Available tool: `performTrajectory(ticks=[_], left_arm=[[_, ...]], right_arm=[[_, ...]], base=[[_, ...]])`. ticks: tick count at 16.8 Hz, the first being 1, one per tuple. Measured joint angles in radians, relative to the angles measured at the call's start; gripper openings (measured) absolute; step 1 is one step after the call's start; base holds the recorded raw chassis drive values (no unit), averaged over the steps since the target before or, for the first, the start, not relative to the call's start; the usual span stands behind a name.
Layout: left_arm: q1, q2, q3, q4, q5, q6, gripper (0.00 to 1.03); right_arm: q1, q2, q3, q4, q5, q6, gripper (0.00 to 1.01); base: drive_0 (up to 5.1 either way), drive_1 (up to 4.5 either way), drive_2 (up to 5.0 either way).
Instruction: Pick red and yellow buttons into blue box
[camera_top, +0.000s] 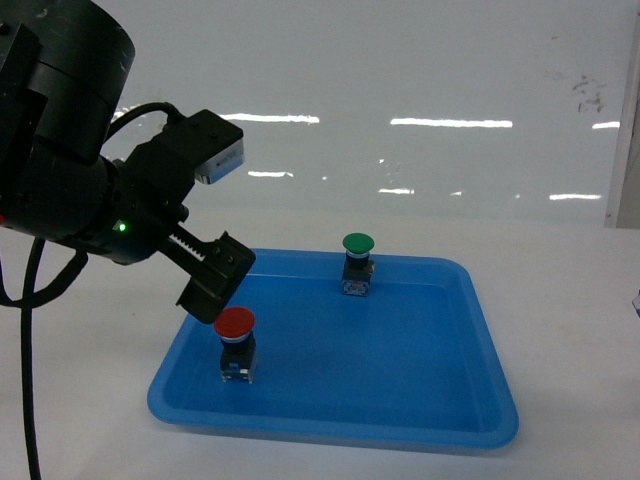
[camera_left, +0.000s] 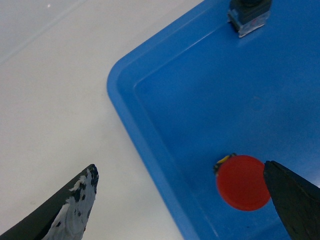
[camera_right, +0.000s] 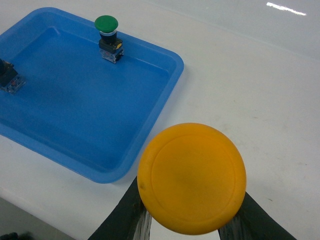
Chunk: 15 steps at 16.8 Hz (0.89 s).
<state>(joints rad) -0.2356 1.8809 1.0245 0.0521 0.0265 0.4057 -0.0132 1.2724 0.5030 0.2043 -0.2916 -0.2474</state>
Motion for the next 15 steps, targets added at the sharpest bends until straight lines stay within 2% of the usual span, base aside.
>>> performTrajectory(ticks=[4, 9, 15], left_arm=[[-0.067, -0.039, -0.049, -0.011, 0.028, -0.042, 0.98], [-0.056, -0.037, -0.049, -0.025, 0.055, -0.064, 0.98], [-0.044, 0.079, -0.003, -0.004, 0.031, -0.064, 0.98]], right_arm=[[0.000, 0.000, 0.000, 0.000, 0.000, 0.000, 0.27], [0.000, 0.000, 0.000, 0.000, 0.000, 0.000, 0.27], [0.000, 0.000, 0.000, 0.000, 0.000, 0.000, 0.27]], base=[[0.0, 0.00, 0.0], [0.0, 0.00, 0.0], [0.0, 0.00, 0.0]])
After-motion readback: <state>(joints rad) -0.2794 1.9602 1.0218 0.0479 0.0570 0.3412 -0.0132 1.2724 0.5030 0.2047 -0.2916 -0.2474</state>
